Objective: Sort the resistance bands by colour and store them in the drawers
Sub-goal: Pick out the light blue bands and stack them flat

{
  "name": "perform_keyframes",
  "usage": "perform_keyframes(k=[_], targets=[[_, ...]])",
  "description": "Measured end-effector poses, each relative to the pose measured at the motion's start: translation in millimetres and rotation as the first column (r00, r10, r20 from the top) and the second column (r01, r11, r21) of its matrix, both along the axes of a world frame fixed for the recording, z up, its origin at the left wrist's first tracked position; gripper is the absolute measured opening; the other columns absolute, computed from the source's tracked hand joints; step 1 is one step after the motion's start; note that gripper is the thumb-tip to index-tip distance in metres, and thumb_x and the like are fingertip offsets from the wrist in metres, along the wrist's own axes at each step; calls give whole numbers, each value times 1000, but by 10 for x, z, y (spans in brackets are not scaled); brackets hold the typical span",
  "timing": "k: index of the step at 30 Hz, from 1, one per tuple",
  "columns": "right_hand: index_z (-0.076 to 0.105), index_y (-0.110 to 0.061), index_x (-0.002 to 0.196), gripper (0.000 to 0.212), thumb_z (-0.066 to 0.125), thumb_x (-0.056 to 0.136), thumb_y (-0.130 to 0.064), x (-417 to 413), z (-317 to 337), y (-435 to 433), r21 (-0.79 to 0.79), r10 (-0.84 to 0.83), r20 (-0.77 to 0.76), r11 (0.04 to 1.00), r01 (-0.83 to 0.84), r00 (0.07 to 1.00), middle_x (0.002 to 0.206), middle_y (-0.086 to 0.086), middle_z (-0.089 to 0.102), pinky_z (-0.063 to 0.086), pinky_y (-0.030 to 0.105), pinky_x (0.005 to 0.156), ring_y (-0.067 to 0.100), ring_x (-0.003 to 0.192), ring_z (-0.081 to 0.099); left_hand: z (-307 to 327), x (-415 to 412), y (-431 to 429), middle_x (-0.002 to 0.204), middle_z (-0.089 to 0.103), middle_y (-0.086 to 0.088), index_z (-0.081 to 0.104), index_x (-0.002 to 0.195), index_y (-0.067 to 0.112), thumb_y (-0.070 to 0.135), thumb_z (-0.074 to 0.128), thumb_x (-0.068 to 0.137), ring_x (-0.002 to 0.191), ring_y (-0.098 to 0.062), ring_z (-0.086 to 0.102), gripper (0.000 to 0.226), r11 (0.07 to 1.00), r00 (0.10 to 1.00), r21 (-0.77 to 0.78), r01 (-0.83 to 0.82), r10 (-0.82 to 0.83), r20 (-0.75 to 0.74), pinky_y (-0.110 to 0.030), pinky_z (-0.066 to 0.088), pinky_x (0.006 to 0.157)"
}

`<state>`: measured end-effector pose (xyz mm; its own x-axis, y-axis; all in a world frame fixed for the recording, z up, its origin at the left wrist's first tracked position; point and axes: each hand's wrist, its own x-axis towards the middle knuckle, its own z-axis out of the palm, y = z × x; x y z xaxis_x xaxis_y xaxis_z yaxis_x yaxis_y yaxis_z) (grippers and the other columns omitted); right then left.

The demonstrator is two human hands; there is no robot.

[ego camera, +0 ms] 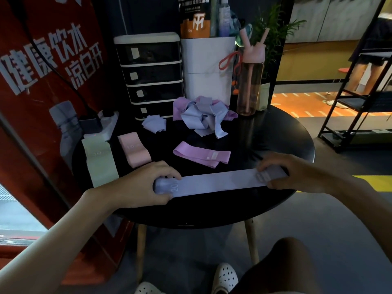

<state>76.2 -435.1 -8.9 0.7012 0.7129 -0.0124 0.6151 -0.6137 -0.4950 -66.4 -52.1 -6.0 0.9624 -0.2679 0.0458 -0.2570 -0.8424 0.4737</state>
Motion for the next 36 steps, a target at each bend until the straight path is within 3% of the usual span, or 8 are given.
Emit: perform_keyframes(k=[7,10,12,16,19,21,24,36], targets=[[58,-38,115,38,70,81,-49,-74,27,85,-6,-70,70,997,71,995,124,-16,51,42,37,102,6,121,45,46,36,-67,121,48,25,60,118,45,57,63,80,123,-3,44,40,1000,1000,27,5,-6,25,-20,36,103],[64,-24,113,30,68,87,-38,-82,88,413,207,-199,159,964,165,967,113,-6,59,48,35,95,13,107,58,199,263,-266,114,58,12,67,113,30,26,70,89,111,-1,53,24,989,981,-143,-45,71,179,-9,36,88],[66,-24,106,24,65,88,-41,-70,74,661,218,-245,204,955,200,948,103,-6,60,48,42,92,14,98,60,299,536,-411,104,63,9,67,108,25,19,67,90,99,-3,59,19,974,968,-202,-104,146,206,-14,42,80],[57,-28,120,38,51,93,-53,-84,-107,937,52,-313,361,947,316,878,116,-4,55,36,43,97,21,112,51,339,1163,-631,87,65,8,64,106,22,23,64,89,76,-6,60,17,952,950,-226,-208,251,184,-22,44,70],[55,-29,124,42,41,95,-57,-76,-235,970,29,-313,388,944,328,867,121,-3,52,36,41,97,21,114,48,249,1577,-731,87,66,5,64,110,15,30,65,87,79,-12,62,27,930,927,-206,-305,339,157,-28,49,72],[54,-30,124,43,39,95,-58,-56,-254,965,11,-309,389,943,331,868,122,-3,51,37,41,98,20,113,48,161,1802,-782,86,68,0,66,96,12,35,67,83,82,-18,64,26,913,910,-176,-368,392,134,-32,52,76],[54,-29,124,43,37,96,-57,-51,-267,963,7,-294,412,948,319,862,120,-4,50,36,39,99,20,112,47,44,2016,-850,64,61,-5,59,67,7,36,68,82,65,-22,61,33,886,877,-116,-448,461,134,-35,48,62],[57,-29,119,41,37,95,-56,-25,-307,967,15,-288,435,950,312,853,118,-5,50,36,36,94,18,110,46,-15,2049,-996,77,69,-3,67,79,5,10,60,83,76,-22,65,10,806,796,-315,-502,573,197,-36,54,68]])
